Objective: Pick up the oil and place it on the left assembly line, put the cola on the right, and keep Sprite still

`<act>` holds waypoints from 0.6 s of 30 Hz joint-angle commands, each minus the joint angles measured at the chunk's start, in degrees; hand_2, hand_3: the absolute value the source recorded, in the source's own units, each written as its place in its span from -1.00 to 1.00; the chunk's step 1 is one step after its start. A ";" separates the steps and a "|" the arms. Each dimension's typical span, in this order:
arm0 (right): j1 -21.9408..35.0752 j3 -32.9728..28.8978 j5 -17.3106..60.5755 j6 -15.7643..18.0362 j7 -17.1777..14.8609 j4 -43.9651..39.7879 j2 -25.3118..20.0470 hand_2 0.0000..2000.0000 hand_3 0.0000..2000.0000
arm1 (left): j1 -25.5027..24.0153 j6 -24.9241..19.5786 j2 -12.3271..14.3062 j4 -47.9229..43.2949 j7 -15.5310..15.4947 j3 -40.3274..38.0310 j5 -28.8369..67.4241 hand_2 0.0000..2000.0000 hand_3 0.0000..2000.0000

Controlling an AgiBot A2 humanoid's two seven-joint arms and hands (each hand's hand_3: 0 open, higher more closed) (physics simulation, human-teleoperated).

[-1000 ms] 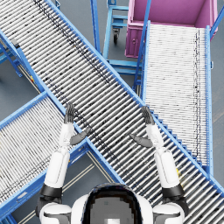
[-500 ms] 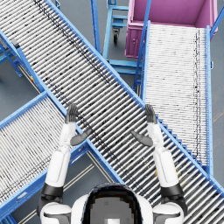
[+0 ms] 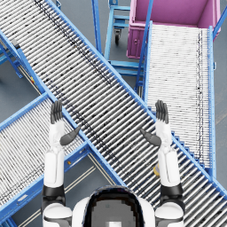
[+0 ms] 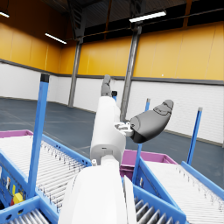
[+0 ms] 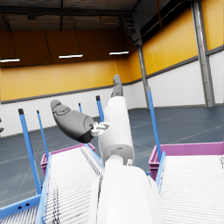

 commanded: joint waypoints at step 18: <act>3.85 -4.96 14.06 0.00 0.01 0.81 -2.36 -1.00 -1.00 | 2.96 -0.01 1.10 -0.78 0.00 -7.49 14.07 -1.00 -1.00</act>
